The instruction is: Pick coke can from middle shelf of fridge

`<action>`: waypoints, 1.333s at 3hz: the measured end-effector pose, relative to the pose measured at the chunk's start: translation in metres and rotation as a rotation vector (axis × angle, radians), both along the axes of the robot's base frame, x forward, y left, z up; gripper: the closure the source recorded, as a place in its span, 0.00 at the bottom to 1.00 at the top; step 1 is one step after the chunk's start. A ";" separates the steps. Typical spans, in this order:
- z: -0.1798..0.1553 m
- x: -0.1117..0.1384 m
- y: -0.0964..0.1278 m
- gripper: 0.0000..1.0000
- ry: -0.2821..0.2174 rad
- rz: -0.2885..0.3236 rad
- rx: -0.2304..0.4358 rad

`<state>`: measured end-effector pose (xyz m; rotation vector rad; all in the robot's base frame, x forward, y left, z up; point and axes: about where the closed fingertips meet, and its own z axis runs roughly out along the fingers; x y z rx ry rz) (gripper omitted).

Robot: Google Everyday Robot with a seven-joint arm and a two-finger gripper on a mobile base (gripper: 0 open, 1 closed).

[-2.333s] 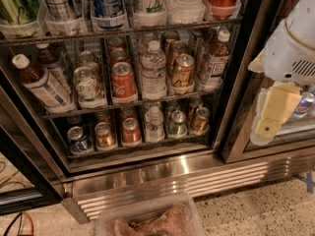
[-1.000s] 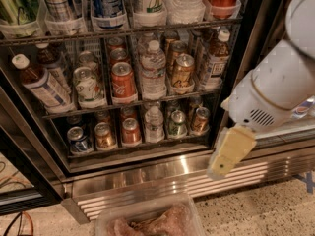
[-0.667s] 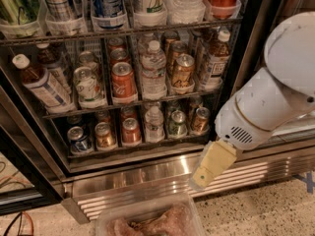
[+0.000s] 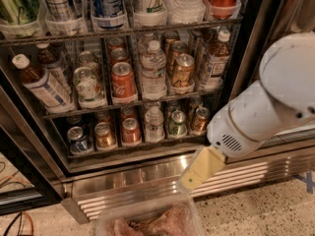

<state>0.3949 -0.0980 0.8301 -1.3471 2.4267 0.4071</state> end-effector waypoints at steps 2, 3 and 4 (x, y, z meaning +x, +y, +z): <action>-0.048 0.025 0.042 0.00 0.029 -0.165 0.181; -0.063 0.036 0.056 0.00 0.103 -0.205 0.189; -0.063 0.036 0.059 0.00 0.115 -0.221 0.192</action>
Offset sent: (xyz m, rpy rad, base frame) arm 0.0440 0.0588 -0.0736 0.2787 0.0686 -0.2533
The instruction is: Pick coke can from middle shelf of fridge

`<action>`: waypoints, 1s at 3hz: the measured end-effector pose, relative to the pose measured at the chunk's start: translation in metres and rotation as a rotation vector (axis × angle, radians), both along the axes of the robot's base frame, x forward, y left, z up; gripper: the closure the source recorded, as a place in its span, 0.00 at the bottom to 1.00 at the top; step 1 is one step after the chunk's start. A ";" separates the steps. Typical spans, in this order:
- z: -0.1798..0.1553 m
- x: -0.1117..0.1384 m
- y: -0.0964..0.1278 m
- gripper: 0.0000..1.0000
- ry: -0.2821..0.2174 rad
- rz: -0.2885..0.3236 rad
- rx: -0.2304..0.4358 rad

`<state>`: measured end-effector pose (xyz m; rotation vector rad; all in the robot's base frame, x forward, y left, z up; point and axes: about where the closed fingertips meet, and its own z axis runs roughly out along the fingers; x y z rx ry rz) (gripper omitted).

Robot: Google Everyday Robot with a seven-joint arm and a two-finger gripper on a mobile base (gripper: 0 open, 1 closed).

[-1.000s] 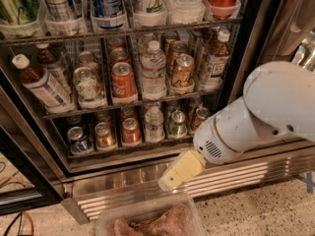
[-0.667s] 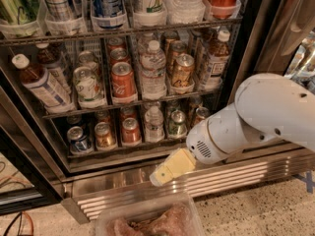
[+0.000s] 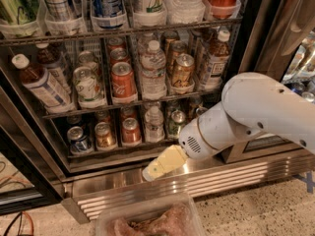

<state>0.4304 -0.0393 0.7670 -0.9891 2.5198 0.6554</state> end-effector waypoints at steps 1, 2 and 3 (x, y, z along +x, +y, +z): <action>-0.012 0.002 0.015 0.00 0.011 -0.023 0.080; -0.022 0.013 0.044 0.00 0.001 -0.078 0.159; -0.025 0.031 0.071 0.00 -0.025 -0.151 0.187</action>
Offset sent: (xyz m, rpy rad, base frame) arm 0.0356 0.0772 -0.0321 0.2677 -0.0246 -0.1800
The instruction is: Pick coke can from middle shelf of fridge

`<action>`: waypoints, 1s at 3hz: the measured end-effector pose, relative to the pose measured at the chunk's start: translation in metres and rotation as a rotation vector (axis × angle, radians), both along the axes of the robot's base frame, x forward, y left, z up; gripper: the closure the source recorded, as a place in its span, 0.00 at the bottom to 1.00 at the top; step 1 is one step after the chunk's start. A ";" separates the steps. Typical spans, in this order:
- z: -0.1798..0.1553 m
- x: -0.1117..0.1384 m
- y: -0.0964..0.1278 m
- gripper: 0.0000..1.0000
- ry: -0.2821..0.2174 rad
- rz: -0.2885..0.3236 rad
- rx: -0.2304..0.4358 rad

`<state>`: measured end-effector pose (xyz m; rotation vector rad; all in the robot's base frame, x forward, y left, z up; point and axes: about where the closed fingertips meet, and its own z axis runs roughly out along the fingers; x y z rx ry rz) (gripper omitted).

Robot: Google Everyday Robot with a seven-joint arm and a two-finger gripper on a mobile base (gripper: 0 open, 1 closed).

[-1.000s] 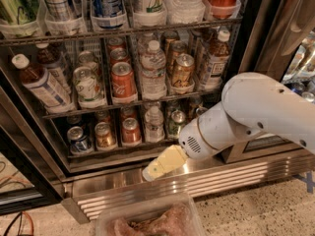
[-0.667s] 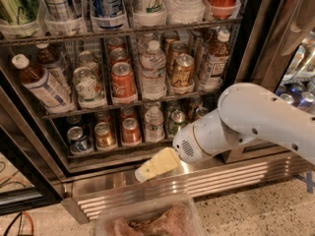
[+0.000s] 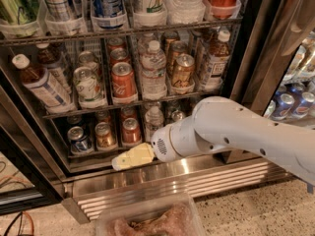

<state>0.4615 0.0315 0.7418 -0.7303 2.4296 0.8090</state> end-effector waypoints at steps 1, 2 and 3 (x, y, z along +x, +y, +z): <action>0.000 0.000 0.000 0.00 0.000 0.000 0.000; -0.005 0.004 0.011 0.00 -0.011 -0.018 0.030; -0.006 0.022 0.018 0.00 -0.032 -0.111 0.070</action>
Offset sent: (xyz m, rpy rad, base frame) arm 0.0118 0.0251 -0.0138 0.0800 -0.0231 -0.0529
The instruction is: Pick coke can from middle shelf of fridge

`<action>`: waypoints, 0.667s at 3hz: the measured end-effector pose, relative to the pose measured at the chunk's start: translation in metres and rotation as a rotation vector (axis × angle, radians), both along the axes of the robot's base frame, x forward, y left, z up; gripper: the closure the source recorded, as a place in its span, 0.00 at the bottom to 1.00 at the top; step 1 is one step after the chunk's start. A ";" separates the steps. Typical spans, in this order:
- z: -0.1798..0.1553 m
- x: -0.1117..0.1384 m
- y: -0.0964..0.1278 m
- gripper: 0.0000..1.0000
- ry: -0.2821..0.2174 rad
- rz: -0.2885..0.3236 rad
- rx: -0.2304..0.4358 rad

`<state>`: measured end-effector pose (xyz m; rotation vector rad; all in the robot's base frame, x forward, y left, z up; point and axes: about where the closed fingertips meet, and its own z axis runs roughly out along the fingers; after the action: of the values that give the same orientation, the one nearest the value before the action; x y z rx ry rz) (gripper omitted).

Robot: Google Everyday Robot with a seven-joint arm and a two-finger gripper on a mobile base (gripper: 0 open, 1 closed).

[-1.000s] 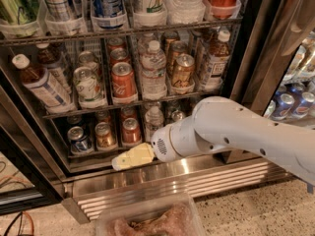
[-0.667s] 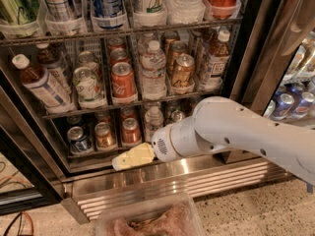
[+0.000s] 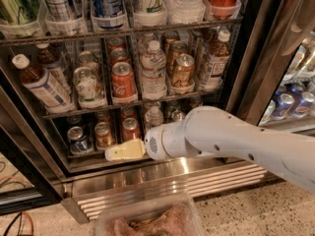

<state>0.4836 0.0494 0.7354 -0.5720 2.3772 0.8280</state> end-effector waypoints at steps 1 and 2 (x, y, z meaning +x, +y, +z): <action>0.003 0.016 -0.008 0.00 -0.035 -0.133 0.010; 0.009 0.023 -0.021 0.00 -0.067 -0.238 0.003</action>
Offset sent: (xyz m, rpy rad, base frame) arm 0.0347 -0.0282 0.0136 -0.0099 -0.0955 -0.3740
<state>0.5070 0.0282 0.7440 -0.3015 2.3255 0.6958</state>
